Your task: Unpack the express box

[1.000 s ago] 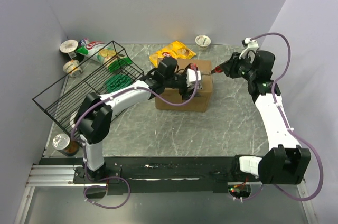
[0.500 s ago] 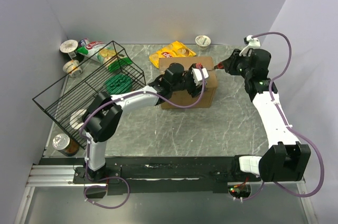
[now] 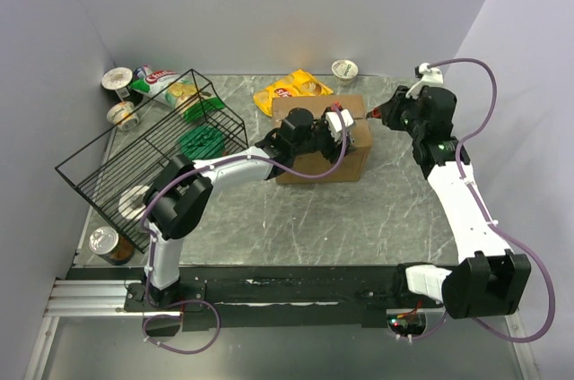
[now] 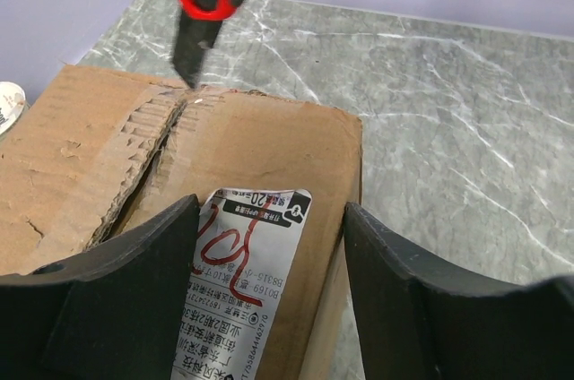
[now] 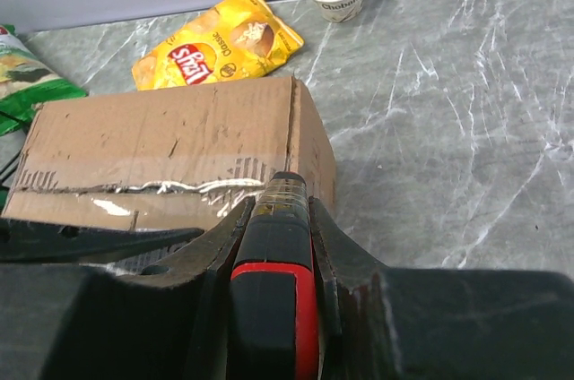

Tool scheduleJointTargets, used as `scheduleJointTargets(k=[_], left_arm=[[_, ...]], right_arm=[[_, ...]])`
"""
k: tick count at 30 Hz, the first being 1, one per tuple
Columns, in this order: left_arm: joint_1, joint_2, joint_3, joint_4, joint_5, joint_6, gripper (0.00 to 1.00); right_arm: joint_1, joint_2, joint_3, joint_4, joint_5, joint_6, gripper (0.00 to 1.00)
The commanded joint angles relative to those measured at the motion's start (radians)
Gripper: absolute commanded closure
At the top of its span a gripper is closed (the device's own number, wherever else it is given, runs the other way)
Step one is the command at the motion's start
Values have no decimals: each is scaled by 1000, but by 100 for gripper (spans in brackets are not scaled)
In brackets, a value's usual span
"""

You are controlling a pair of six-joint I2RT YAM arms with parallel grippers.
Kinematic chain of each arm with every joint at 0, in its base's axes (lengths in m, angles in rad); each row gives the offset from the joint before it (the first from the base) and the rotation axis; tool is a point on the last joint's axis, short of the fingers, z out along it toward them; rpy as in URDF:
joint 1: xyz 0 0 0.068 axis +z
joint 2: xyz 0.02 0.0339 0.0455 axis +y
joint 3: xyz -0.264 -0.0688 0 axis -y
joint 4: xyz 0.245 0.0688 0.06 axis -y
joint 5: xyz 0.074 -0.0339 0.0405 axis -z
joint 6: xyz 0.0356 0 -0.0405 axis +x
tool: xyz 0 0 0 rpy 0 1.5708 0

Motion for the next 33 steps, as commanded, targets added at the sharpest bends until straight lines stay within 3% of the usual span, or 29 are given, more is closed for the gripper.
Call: scheduleJointTargets(k=[1,15,24,29,33], left_arm=[[40,73,-7,-88,-168,-70,40],[58,80,-8,-97,-164,-87,42],[61,79,-10,-106,-145,-96,44],[61,33,1,-95,76,-98,32],[63,-19,125,-136,206,-106,23]], right_arm=[[19,-79,-30,-150,-27,14,100],[17,-147,-60,-210,-83,-98,100],[16,-207,-1,-339,-103,-130,100],[-18,-205,40,-259,-106,-173,100],[-46,-179,88,-184,-106,-211,100]])
